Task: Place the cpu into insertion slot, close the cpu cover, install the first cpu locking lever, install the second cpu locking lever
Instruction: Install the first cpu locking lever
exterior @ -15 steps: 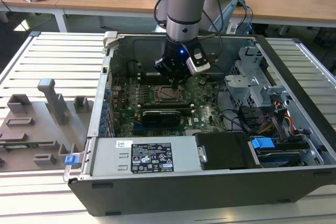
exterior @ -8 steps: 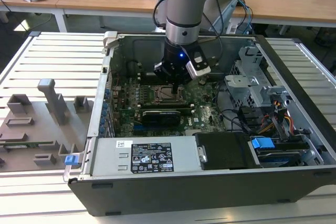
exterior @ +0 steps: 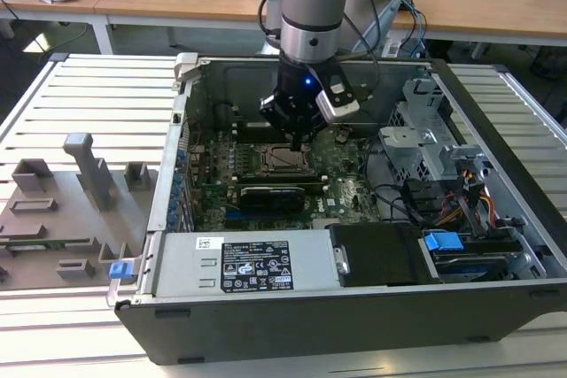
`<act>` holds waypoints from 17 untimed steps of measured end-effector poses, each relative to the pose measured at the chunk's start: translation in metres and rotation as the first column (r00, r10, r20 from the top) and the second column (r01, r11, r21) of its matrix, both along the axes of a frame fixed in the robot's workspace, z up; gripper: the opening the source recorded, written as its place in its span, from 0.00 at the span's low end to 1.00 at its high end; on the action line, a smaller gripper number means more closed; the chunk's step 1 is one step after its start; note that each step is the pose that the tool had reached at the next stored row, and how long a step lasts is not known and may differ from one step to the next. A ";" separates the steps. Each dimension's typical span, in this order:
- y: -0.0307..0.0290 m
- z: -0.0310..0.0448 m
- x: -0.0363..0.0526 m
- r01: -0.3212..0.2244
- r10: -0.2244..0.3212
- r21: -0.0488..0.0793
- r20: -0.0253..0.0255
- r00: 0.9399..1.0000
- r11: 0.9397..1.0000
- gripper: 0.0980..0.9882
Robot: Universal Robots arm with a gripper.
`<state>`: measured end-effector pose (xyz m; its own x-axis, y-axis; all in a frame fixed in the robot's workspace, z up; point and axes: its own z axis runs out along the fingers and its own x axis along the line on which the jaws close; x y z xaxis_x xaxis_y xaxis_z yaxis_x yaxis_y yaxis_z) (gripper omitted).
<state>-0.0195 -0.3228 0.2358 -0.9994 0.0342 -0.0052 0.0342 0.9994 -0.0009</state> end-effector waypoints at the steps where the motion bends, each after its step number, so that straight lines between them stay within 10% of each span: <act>1: 0.0000 0.0024 0.0000 0.000 0.000 -0.002 0.000 1.000 1.000 0.01; 17: 0.0000 0.0343 0.0000 0.000 0.000 -0.022 0.000 1.000 1.000 0.01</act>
